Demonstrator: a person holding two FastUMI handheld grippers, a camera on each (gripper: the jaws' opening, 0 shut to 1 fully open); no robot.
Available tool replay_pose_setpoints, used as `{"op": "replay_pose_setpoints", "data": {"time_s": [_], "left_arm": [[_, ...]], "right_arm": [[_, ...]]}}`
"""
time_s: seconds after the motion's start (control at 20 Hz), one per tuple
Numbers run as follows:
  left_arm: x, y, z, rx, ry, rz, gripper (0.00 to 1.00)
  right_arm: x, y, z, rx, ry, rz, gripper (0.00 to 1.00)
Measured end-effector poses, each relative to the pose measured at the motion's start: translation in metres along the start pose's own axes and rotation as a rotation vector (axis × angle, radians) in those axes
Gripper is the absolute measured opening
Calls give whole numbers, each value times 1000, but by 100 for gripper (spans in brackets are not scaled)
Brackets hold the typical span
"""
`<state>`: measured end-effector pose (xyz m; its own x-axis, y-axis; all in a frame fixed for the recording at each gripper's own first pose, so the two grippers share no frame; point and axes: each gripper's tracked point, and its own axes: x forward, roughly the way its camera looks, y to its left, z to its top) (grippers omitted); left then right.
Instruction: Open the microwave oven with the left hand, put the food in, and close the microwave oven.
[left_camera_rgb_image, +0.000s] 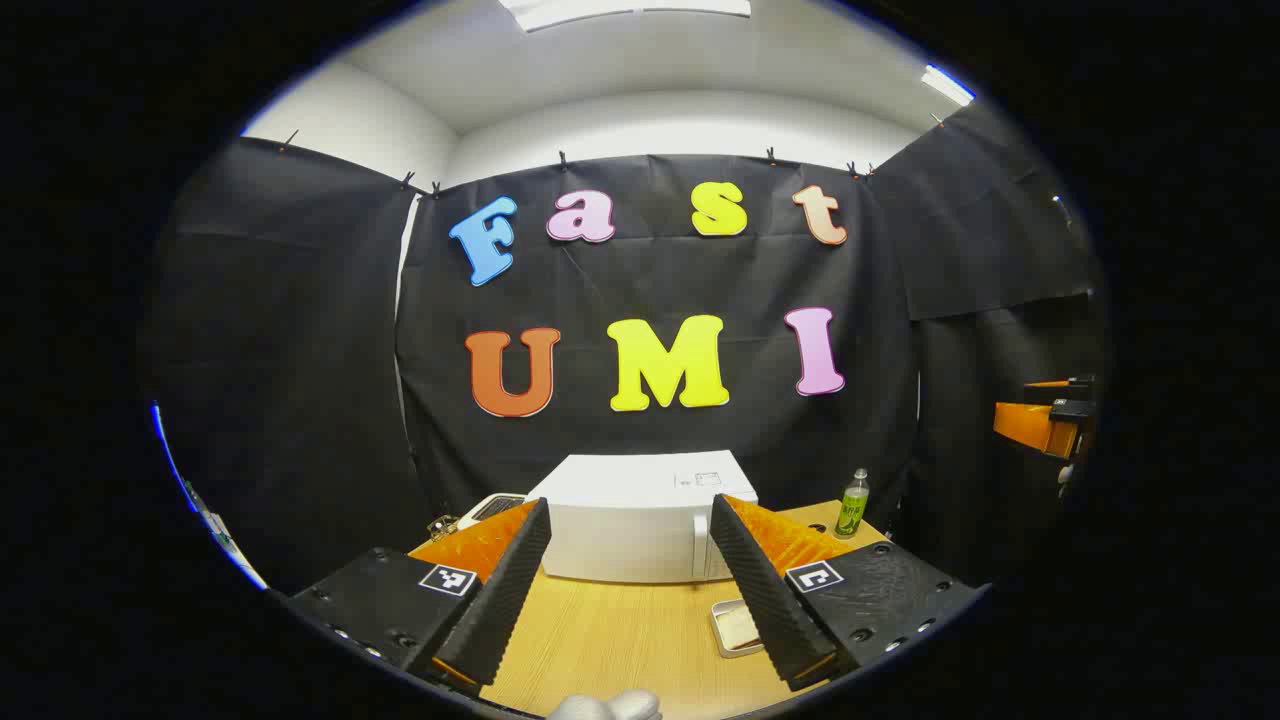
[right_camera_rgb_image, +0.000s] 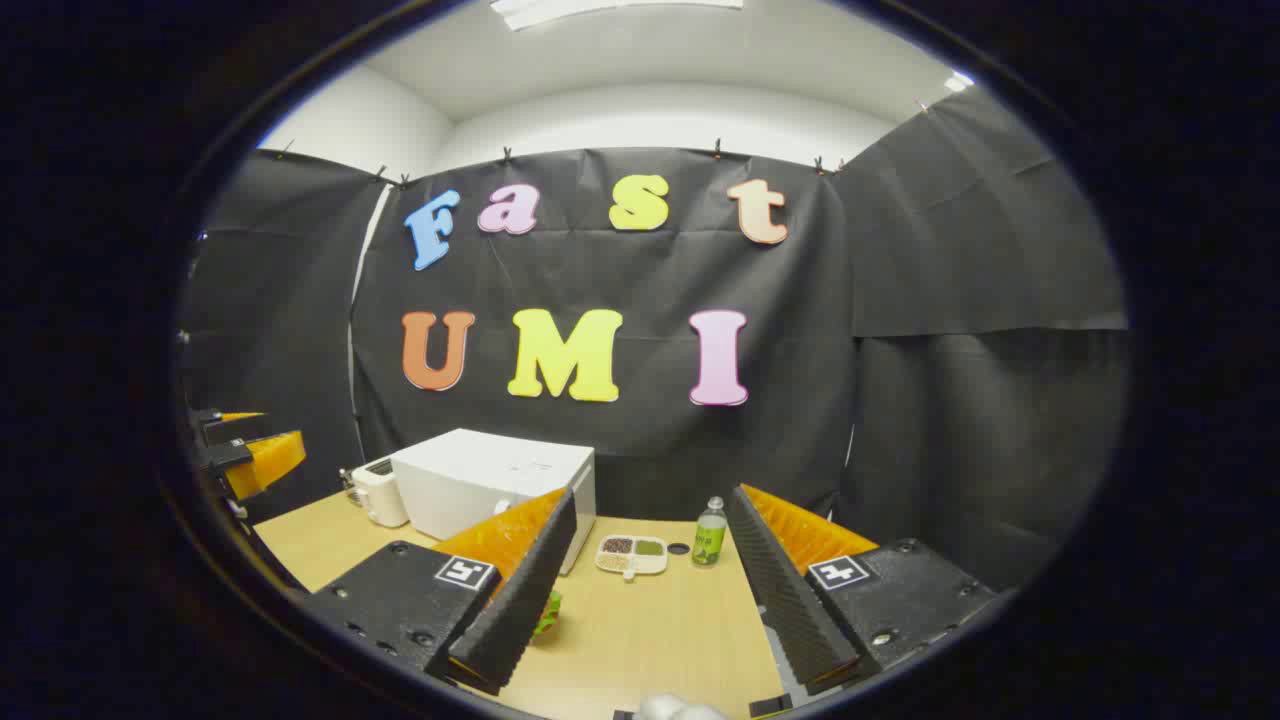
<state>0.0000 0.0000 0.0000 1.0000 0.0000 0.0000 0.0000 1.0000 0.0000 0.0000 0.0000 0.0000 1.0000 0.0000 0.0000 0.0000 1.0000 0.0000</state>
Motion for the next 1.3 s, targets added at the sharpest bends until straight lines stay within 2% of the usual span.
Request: {"op": "replay_pose_setpoints", "data": {"time_s": [0.8, 0.95, 1.25, 1.3], "left_arm": [[23, -9, -17, 29, 20, -14, 96], [41, -17, -35, 36, 28, -28, 96], [98, -54, -80, -29, 60, -77, 96], [108, -61, -86, -36, 56, -83, 96]], "right_arm": [[13, -6, -7, 23, 24, 0, 99], [17, -9, 0, 20, 23, -3, 99], [20, -23, 21, 27, 2, -27, 99], [20, -27, 23, 18, 2, -36, 92]]}}
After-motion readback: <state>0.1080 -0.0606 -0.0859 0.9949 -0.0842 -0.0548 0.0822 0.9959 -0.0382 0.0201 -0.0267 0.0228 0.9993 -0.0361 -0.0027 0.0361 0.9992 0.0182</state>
